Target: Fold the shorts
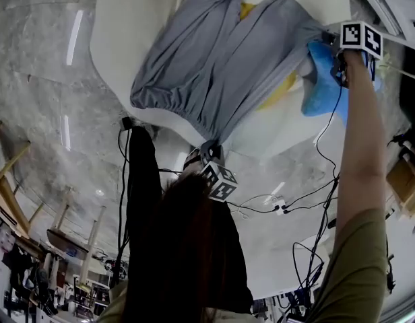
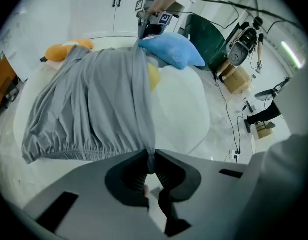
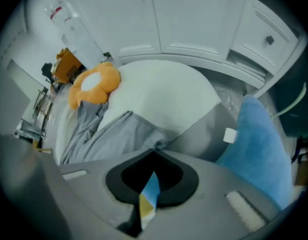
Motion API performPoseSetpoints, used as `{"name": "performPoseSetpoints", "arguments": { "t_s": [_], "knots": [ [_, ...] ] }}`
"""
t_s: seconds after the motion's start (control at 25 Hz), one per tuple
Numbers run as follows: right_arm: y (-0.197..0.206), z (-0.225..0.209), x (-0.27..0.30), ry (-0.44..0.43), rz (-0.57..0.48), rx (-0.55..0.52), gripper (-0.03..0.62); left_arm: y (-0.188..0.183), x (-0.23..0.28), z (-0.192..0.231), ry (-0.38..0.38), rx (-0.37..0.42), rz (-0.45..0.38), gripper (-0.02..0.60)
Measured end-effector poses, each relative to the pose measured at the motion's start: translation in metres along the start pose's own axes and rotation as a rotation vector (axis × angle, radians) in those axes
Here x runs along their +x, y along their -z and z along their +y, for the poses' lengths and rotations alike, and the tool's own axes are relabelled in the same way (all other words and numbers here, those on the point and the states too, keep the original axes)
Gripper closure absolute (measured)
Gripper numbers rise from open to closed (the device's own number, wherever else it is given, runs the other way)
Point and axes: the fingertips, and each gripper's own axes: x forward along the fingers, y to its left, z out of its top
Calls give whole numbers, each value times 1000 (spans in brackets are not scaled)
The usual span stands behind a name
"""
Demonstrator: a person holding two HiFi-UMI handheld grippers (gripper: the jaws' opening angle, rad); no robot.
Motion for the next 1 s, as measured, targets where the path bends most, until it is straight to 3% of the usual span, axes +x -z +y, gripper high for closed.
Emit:
{"name": "performPoseSetpoints", "arguments": {
  "t_s": [0.12,0.48,1.0],
  "knots": [
    [-3,6,-27,-55,-29,52,589,-1,-22,5,6,-6,-18,546],
    [-55,66,-82,-100,-67,23,589,-4,-83,30,7,-24,-74,548],
    [-132,204,-67,-139,-94,-33,589,-3,-123,180,-64,-143,-122,548]
  ]
}}
